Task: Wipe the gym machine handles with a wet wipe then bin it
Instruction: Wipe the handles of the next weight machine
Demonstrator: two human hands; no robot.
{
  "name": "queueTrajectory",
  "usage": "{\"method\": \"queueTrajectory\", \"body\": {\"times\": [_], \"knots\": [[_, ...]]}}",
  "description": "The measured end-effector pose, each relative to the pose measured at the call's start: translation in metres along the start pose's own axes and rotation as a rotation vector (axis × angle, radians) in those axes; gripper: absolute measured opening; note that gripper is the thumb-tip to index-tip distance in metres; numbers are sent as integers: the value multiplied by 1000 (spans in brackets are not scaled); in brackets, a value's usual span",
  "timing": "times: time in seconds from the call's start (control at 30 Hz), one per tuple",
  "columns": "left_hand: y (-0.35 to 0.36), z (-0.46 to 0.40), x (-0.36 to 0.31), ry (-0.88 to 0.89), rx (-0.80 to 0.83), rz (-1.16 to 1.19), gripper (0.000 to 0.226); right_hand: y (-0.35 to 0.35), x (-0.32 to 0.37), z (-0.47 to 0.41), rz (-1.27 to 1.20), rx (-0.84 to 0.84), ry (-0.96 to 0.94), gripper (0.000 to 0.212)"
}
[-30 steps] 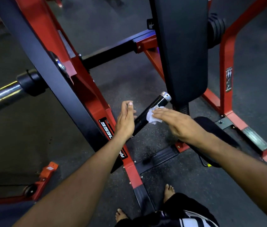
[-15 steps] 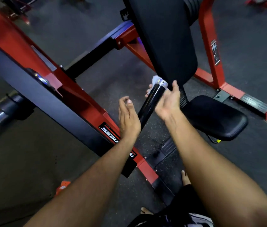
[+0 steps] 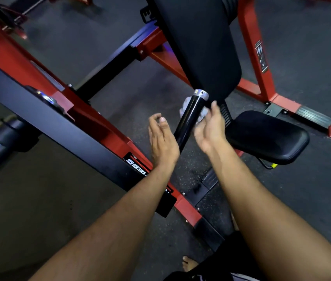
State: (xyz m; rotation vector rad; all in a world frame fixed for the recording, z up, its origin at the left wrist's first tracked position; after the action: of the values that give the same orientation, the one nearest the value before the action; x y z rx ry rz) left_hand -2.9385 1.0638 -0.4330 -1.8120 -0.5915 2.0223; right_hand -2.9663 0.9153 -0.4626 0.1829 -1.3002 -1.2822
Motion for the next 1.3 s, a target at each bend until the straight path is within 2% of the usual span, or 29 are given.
{"method": "queueTrajectory", "body": {"times": [0.1, 0.33, 0.47, 0.63, 0.77, 0.83, 0.9, 0.93, 1.0, 1.07, 1.1, 1.13, 1.2, 1.27, 1.3], "knots": [[0, 2, 0, -14, -2, -3, 33, 13, 15, -19, -16, 7, 14, 76], [-4, 7, -5, -31, 24, 53, 35, 3, -16, 18, 245, -29, -35, 62], [-8, 6, -2, -78, 29, 128, 36, 4, -23, 39, 310, -58, -13, 67], [-19, 3, -2, -173, 54, 256, 30, 0, -56, 73, 180, -47, 97, 62], [-29, 1, -4, -208, 62, 314, 33, 0, -76, 89, 82, 62, 177, 68], [-33, -2, -4, -197, 43, 312, 35, -2, -72, 91, 113, 84, 166, 56], [-35, -3, -3, -185, 48, 304, 34, -15, -66, 92, 273, 66, 127, 30], [-34, -3, -1, -192, 64, 302, 33, -25, -59, 91, 425, 63, 88, 25], [-31, -1, 1, -208, 107, 287, 33, -44, -34, 86, 705, 4, -45, 29], [-28, 3, 0, -200, 135, 269, 34, -48, 12, 76, 891, -84, -322, 36], [-27, 5, -1, -195, 149, 258, 35, -38, 37, 69, 989, -60, -511, 40], [-25, 6, -2, -189, 158, 248, 36, -19, 58, 63, 1087, 34, -714, 44], [-23, 8, -2, -188, 170, 237, 36, 23, 75, 47, 1280, 337, -1053, 47], [-24, 9, -3, -189, 162, 238, 35, 46, 68, 29, 1495, 593, -1288, 40], [-25, 10, -4, -187, 157, 240, 36, 48, 61, 21, 1580, 667, -1349, 34]]}}
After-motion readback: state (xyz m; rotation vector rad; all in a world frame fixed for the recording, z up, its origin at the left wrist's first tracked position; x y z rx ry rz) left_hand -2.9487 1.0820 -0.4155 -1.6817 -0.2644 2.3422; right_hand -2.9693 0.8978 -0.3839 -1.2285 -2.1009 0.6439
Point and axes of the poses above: each hand's wrist, its own z-axis away from the middle knuckle, its own y-axis out of the palm, x = y × z, the point moved 7 cm from there along -z, towards the middle knuckle, and after that the axes turned 11 degrees about -y, right-handed, at the moved point
